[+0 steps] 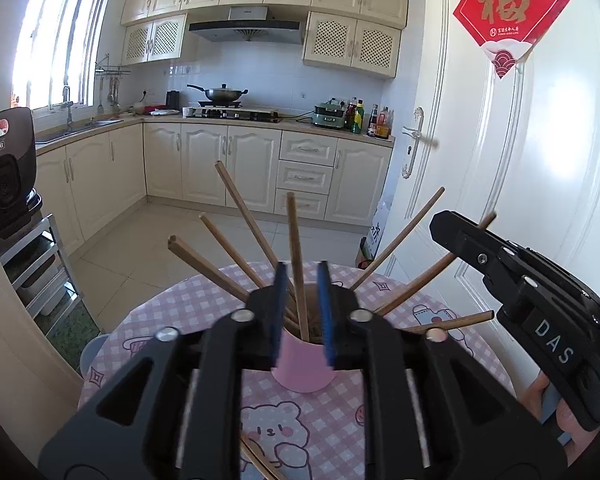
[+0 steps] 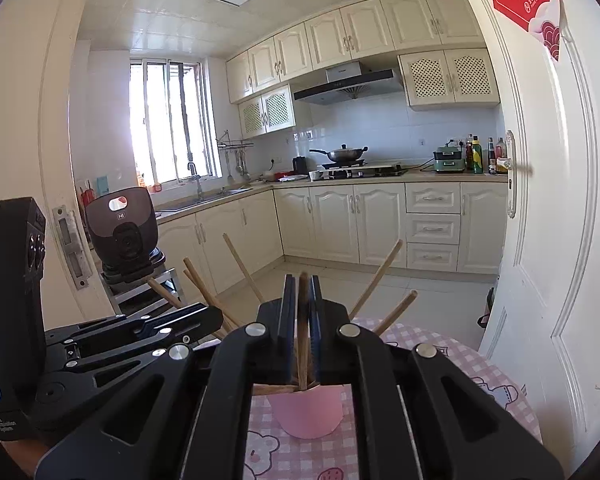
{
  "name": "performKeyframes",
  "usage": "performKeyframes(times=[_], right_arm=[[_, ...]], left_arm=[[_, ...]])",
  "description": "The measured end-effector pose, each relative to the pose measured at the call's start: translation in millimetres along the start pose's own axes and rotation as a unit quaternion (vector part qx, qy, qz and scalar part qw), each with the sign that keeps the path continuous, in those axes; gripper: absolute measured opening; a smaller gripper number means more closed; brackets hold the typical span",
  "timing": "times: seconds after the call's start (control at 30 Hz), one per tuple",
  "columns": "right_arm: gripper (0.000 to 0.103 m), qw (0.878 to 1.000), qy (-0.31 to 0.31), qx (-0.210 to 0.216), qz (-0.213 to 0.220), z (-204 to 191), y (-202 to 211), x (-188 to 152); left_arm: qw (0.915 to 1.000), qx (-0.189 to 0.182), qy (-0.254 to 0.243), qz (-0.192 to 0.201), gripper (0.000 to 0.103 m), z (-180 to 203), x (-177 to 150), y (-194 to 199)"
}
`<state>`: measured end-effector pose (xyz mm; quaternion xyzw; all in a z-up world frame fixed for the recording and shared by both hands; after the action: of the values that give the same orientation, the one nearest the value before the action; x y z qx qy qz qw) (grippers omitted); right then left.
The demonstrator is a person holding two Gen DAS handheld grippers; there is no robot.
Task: Organize utensils
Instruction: 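Drop the chopsticks into the pink cup by opening both tools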
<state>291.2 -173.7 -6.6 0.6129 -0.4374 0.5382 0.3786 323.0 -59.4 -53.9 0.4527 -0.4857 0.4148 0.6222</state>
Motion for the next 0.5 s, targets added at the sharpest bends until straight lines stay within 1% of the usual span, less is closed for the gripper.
performKeyframes(times=[0.03, 0.07, 0.2, 0.33, 0.4, 0.5], right_arm=[[0.006, 1.0, 0.0, 0.0, 0.0, -1.1, 1.3, 0.3], [0.006, 1.0, 0.0, 0.0, 0.001, -1.8, 2.6, 0.5], [0.006, 1.0, -0.002, -0.001, 0.002, -3.5, 8.1, 2.7], [0.014, 1.0, -0.003, -0.002, 0.009, -7.2, 17.5, 7.2], [0.018, 1.0, -0.002, 0.0, 0.012, -10.2, 23.9, 9.4], [0.024, 1.0, -0.001, 0.0, 0.018, -15.4, 33.8, 12.9]], left_arm=[[0.9999, 0.004, 0.004, 0.009, 0.061, -0.3, 2.5, 4.2], [0.9997, 0.005, 0.005, 0.023, 0.065, -0.9, 5.6, 8.9], [0.9988, 0.017, -0.024, 0.039, 0.065, 3.4, 12.4, 21.9], [0.9983, 0.019, -0.024, 0.05, 0.067, 4.1, 19.9, 35.1], [0.9977, 0.027, -0.026, 0.056, 0.073, 3.6, 23.8, 41.6], [0.997, 0.034, -0.029, 0.064, 0.078, 3.5, 28.6, 51.6]])
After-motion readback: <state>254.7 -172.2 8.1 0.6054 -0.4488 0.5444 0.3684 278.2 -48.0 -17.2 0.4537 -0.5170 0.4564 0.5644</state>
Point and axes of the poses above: each gripper's, at about its wrist camera, not at the fingertips, and y roughly against the way its jaws point, z to its right, x to its top, the point moved 7 cm from there along -y, roughly the way its jaws point, and after that the axes turned 15 degrees about z, right-handed, at the moved point
